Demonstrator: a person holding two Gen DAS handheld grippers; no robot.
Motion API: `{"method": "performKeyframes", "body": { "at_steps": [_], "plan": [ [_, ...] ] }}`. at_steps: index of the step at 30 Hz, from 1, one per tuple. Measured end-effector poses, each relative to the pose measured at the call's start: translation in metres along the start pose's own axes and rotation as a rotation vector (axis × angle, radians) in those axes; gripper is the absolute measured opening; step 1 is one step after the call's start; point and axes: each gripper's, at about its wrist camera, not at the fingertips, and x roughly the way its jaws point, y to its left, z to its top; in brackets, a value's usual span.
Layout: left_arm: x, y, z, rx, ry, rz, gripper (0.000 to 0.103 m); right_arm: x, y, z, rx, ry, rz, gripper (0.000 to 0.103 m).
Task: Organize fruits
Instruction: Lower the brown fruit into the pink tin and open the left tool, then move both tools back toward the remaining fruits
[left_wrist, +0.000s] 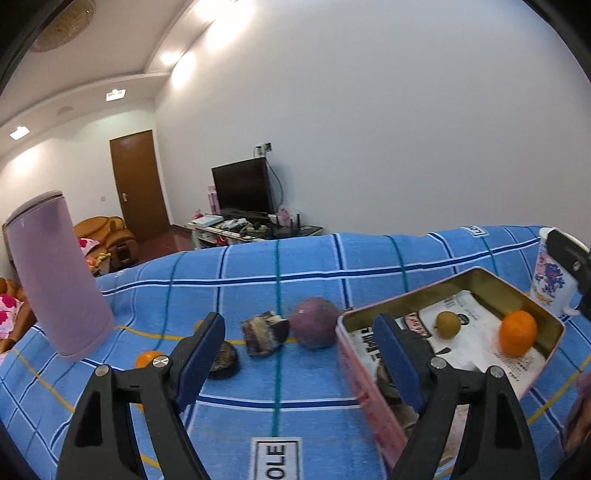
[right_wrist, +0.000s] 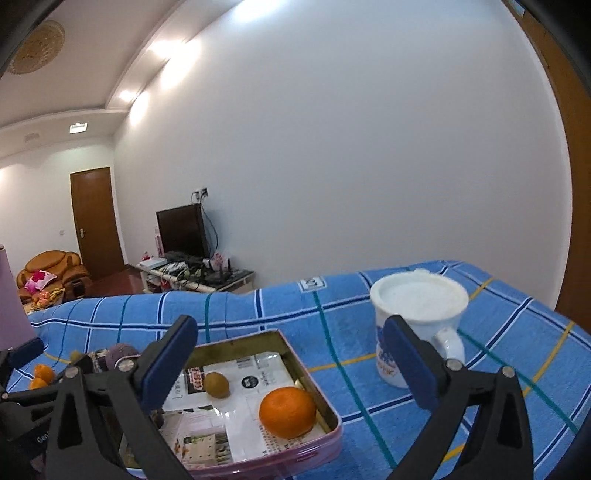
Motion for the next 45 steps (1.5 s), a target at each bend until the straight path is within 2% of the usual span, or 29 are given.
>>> {"method": "performKeyframes", "body": {
  "at_steps": [4, 10, 19, 24, 32, 45],
  "plan": [
    [-0.003, 0.007, 0.000, -0.013, -0.007, 0.011, 0.084, -0.006, -0.002, -0.001, -0.003, -0.037, -0.015, 0.103],
    [-0.011, 0.011, -0.003, -0.019, -0.011, 0.006, 0.084, -0.008, 0.002, -0.003, -0.016, -0.030, -0.032, 0.103],
    [-0.017, 0.026, -0.010, -0.058, 0.010, 0.003, 0.084, -0.015, 0.000, -0.007, 0.038, -0.007, -0.049, 0.103],
    [-0.017, 0.036, -0.015, -0.058, 0.044, -0.007, 0.084, -0.021, 0.011, -0.009, 0.021, -0.001, -0.061, 0.103],
    [-0.019, 0.057, -0.021, 0.020, 0.056, 0.008, 0.084, -0.037, 0.029, -0.015, -0.011, -0.001, -0.061, 0.103],
    [-0.016, 0.104, -0.025, -0.011, 0.058, 0.047, 0.084, -0.049, 0.065, -0.024, -0.060, 0.033, -0.058, 0.103]
  ]
}}
